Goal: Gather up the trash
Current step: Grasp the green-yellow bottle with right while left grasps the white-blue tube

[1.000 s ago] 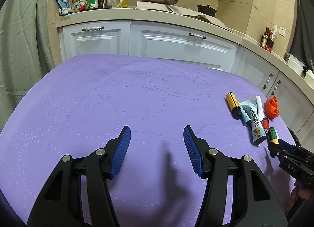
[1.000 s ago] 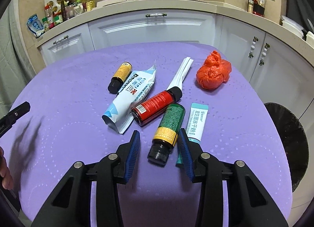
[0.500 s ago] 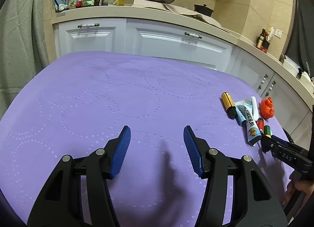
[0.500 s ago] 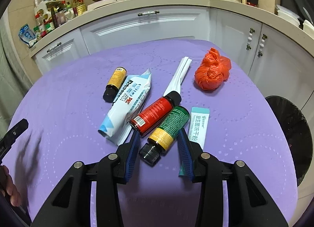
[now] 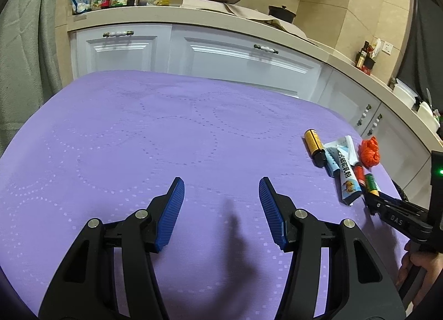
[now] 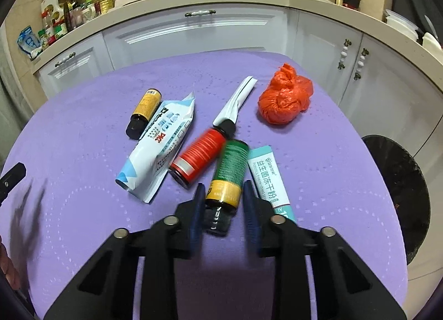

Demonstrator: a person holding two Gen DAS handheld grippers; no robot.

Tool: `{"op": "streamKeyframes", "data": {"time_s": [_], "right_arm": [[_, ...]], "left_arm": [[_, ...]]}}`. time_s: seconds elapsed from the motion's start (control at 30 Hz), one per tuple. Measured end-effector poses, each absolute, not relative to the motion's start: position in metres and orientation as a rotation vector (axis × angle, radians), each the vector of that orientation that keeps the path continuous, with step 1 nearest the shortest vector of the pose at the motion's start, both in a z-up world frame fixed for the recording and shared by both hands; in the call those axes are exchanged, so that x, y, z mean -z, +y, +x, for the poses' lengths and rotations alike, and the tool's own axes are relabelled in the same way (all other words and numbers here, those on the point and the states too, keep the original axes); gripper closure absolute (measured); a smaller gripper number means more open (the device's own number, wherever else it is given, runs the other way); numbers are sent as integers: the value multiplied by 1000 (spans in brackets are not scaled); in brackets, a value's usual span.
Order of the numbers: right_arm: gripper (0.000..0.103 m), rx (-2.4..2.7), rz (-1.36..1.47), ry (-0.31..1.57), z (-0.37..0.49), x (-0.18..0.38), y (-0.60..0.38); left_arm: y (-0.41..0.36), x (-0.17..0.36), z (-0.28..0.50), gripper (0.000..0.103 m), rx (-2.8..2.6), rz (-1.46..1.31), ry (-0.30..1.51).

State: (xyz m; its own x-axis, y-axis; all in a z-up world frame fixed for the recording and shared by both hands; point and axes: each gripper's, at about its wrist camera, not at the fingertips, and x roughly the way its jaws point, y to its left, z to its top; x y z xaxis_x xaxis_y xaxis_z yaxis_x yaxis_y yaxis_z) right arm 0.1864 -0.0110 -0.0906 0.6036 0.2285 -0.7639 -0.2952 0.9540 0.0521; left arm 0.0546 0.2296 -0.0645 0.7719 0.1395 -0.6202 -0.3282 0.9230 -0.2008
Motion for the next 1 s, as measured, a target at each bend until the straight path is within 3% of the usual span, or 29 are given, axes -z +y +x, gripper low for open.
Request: {"op": "streamKeyframes", "data": {"time_s": [0.47,1.0], "right_arm": [[78,-310,-58,759,172,65,-32],[78,-254,-1,719,166,64,-102]], "left_arm": [[192,59,65,49,-185,-283,649],[93,57,107,49,-46,-176,686]]}}
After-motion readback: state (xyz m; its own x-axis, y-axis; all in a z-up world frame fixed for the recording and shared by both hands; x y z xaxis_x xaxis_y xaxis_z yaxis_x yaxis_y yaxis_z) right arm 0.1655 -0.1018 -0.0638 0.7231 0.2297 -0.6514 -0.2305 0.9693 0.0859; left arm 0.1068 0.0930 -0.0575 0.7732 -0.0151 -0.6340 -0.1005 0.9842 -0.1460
